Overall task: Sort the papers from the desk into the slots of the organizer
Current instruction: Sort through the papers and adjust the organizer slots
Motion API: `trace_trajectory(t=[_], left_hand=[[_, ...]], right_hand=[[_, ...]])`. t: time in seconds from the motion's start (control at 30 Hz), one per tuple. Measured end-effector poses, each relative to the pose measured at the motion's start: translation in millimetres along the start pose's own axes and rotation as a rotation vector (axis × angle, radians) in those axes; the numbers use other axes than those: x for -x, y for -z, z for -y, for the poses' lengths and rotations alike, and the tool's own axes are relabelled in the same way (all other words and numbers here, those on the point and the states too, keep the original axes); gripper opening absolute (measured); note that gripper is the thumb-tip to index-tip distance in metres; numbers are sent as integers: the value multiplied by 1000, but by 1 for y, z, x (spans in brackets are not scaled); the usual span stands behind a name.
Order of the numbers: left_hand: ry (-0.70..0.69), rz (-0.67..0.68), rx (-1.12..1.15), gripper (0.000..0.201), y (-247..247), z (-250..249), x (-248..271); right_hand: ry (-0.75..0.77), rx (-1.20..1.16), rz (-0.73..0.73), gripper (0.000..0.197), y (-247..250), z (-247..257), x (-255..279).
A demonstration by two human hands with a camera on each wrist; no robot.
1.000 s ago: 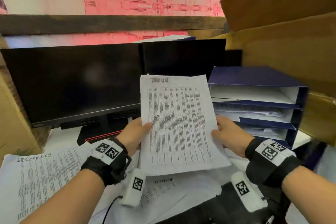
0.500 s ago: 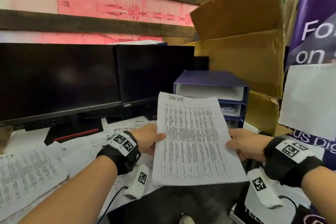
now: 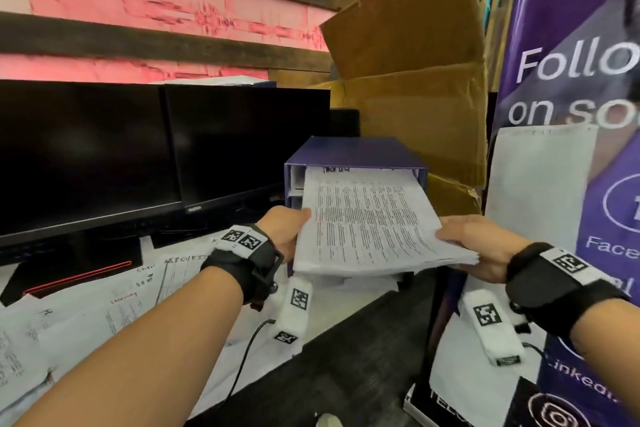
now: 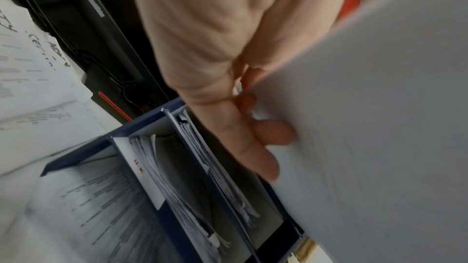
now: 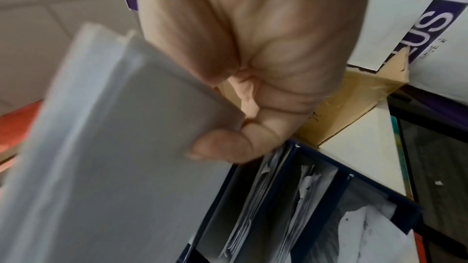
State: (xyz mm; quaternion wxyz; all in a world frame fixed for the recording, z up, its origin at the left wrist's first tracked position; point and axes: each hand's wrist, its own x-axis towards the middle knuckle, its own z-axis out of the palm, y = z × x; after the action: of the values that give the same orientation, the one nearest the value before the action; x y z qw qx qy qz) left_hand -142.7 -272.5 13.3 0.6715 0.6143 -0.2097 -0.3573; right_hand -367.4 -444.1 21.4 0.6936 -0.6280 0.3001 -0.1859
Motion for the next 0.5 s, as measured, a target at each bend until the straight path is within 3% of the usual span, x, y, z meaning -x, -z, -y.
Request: trace_trajectory(t=[0.13,0.27,0.33,0.5], left_hand=[[17,-48,19,33,1,-6,-11],[61,-88,-172,13,6,-7,-14],[21,-149,-144,19,7,-12,-22],[-83,-257,27,14,-3,-25,-46]], right_hand=[[56,-43,-123,32,-12,7,-22],[117,-248,-225,18,-22,15,-36],[154,-309,-197,14,-24,16,-37],[262,-183,-57,17,-19,11,-35]])
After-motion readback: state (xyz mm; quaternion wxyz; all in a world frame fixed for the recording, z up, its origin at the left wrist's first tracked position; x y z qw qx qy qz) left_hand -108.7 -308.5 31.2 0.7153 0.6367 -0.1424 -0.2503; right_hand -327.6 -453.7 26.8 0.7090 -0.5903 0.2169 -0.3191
